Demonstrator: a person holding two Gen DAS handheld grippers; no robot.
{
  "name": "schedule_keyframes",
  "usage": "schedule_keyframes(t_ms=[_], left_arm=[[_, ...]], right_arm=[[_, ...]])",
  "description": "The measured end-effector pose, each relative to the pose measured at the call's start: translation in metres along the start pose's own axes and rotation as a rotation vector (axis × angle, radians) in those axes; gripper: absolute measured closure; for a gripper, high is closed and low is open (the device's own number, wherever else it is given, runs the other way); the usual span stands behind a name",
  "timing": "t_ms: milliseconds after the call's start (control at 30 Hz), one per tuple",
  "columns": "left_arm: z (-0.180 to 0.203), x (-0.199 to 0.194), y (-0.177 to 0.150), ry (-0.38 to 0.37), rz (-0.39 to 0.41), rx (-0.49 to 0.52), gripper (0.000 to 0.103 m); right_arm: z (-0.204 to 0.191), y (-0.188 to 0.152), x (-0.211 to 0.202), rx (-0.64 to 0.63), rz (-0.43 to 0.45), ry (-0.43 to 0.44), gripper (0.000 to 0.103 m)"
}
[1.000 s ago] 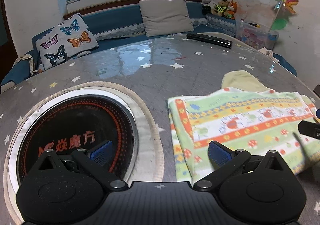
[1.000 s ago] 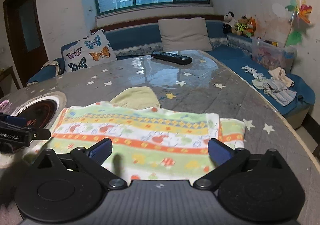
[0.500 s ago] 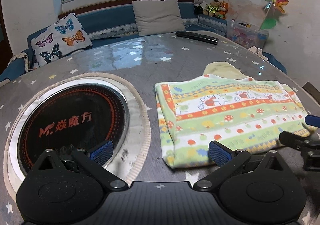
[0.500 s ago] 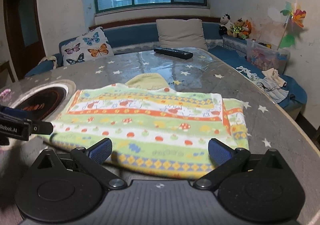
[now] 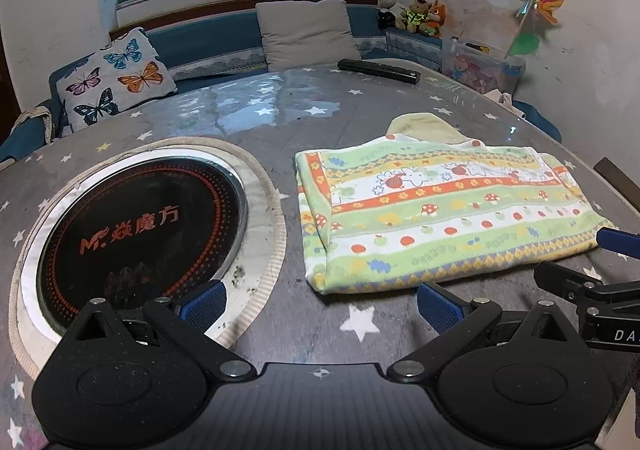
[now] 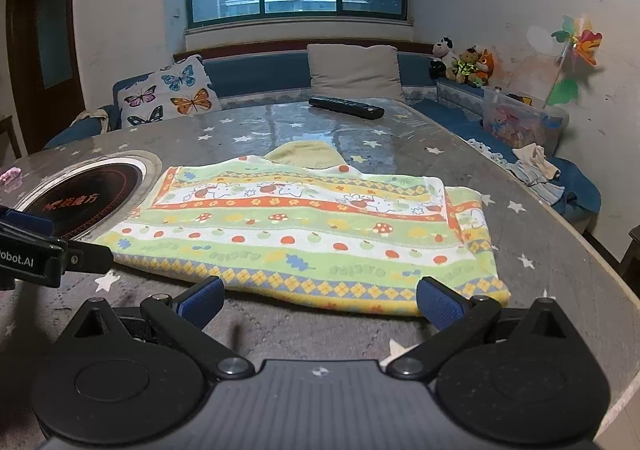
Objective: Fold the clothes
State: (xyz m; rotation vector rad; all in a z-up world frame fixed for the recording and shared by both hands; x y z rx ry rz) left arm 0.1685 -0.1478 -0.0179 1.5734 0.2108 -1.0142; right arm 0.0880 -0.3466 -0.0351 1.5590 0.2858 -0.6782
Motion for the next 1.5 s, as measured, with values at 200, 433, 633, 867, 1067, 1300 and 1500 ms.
schedule_keyframes(t_ms=[200,433,633,867,1067,1300,1500], left_arm=[[0.002,-0.004,-0.006,-0.001,-0.001,0.003,0.000],[0.005,-0.006,-0.013,-0.002,-0.005,0.007,0.000],[0.006,-0.007,-0.017,-0.003,-0.009,0.007,0.000],[0.008,-0.008,-0.021,-0.004,-0.013,0.004,0.000],[0.012,-0.010,-0.024,-0.012,-0.014,0.008,0.000],[0.017,-0.012,-0.026,-0.020,-0.014,0.010,0.000],[0.020,-0.014,-0.028,-0.024,-0.014,0.013,0.000]], right_arm=[[-0.003,-0.005,-0.006,0.013,-0.002,0.002,0.000],[-0.007,-0.010,-0.009,0.013,-0.013,-0.014,0.000],[-0.010,-0.013,-0.009,0.008,-0.026,-0.035,0.000],[-0.011,-0.016,-0.010,0.012,-0.033,-0.036,0.000],[-0.013,-0.018,-0.011,0.012,-0.036,-0.033,0.000],[-0.014,-0.019,-0.013,0.016,-0.037,-0.034,0.000],[-0.013,-0.020,-0.016,0.018,-0.034,-0.038,0.000]])
Point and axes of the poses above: each gripper's, at about its wrist camera, not at the fingertips, and x roughly the way its jaws point, z to its right, y to its top, the point moved 4 cm from there along x, roughly the way its jaws point, and after that the axes turned 6 degrees about -y, right-handed, at the moved point
